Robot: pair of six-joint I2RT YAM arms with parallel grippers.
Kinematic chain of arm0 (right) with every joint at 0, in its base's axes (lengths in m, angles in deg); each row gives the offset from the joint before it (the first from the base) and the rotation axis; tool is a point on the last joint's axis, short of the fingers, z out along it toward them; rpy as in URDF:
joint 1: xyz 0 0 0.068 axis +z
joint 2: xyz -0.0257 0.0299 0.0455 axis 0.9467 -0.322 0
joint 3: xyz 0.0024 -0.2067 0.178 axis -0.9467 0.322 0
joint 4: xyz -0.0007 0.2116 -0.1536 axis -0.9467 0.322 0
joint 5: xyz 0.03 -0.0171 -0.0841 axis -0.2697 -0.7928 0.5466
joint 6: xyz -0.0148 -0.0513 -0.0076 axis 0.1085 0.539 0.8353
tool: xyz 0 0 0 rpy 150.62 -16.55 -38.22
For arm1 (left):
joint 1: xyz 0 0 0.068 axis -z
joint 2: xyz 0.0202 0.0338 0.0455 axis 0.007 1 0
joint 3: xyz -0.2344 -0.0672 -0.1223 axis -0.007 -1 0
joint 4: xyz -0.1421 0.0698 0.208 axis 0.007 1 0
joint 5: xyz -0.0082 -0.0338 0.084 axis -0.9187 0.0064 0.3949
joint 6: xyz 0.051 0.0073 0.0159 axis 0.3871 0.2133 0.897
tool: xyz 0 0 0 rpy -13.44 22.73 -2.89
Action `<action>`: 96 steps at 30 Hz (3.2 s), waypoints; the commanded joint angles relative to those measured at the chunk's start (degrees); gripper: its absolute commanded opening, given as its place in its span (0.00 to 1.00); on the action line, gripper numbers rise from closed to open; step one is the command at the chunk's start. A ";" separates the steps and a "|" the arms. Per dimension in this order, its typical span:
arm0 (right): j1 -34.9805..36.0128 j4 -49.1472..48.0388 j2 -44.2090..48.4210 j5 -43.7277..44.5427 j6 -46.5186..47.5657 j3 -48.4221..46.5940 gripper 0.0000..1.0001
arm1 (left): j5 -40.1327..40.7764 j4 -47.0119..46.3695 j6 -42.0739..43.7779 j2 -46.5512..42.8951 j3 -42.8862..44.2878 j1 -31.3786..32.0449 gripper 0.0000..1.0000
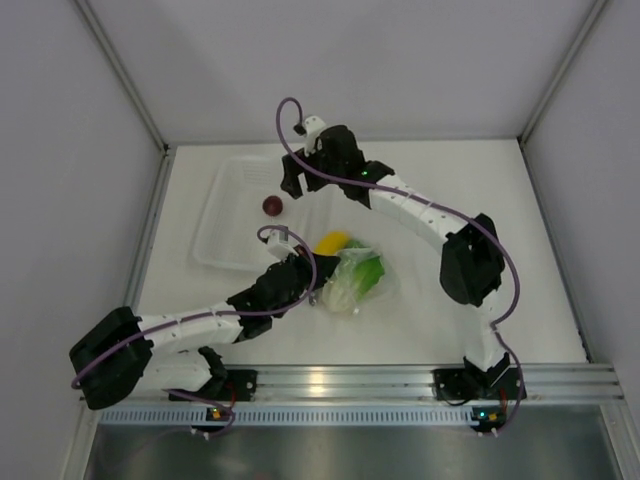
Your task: Open the zip-top bag and remove the fake food
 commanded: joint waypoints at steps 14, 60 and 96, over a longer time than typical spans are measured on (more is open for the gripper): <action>-6.32 -6.38 48.16 10.08 -17.73 37.53 0.79 | -0.32 -3.10 6.03 -0.31 8.69 -0.43 0.00; -10.19 -11.29 42.69 17.13 -43.84 62.70 0.83 | 5.13 -29.82 -2.49 17.18 16.70 1.86 0.00; -2.98 -29.93 23.98 -9.52 -40.59 63.66 0.90 | 1.53 -39.48 -4.60 20.52 4.03 1.86 0.00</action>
